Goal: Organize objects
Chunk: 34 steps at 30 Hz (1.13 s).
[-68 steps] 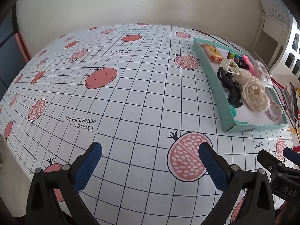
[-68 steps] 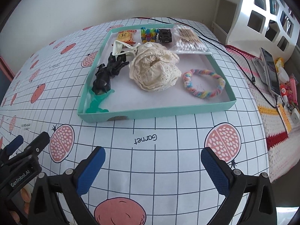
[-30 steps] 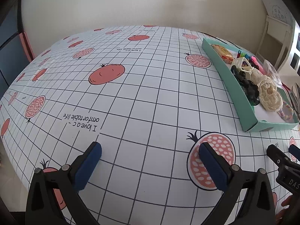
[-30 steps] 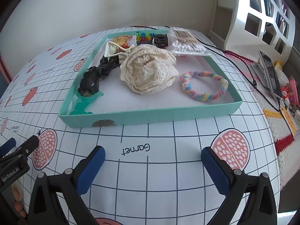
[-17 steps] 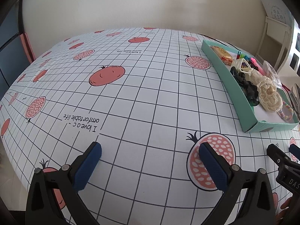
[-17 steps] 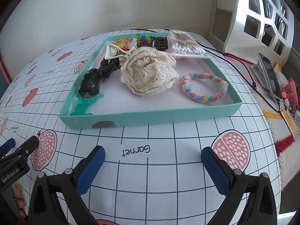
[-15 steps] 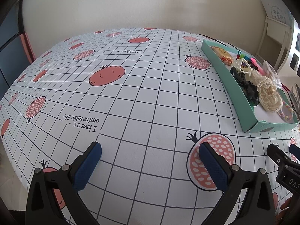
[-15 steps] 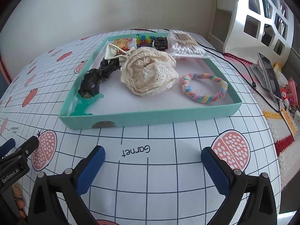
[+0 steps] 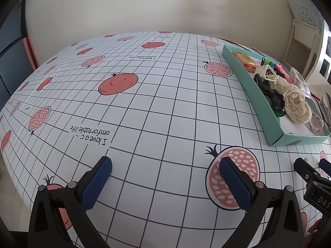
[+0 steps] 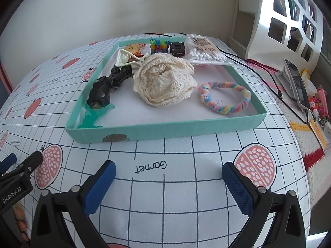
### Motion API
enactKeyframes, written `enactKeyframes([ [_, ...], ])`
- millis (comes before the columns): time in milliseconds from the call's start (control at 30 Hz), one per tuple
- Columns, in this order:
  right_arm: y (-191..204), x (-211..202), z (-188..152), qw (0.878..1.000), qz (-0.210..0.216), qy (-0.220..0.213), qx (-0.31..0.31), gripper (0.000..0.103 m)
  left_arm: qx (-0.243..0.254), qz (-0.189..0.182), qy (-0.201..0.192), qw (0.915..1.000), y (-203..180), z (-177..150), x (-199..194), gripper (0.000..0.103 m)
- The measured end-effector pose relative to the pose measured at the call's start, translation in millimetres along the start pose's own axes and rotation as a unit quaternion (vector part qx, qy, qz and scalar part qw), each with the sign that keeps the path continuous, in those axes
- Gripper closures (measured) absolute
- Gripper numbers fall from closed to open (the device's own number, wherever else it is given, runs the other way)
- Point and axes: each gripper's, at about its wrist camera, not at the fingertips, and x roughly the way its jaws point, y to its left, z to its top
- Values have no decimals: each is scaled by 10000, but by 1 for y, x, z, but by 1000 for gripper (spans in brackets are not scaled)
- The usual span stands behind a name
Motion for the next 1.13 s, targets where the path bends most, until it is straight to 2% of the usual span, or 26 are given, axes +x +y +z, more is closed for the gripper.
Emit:
enactKeyframes([
  [1133, 1, 1, -2, 10000, 2, -9, -4, 0, -4, 4, -24, 10000, 1, 0, -2, 0],
])
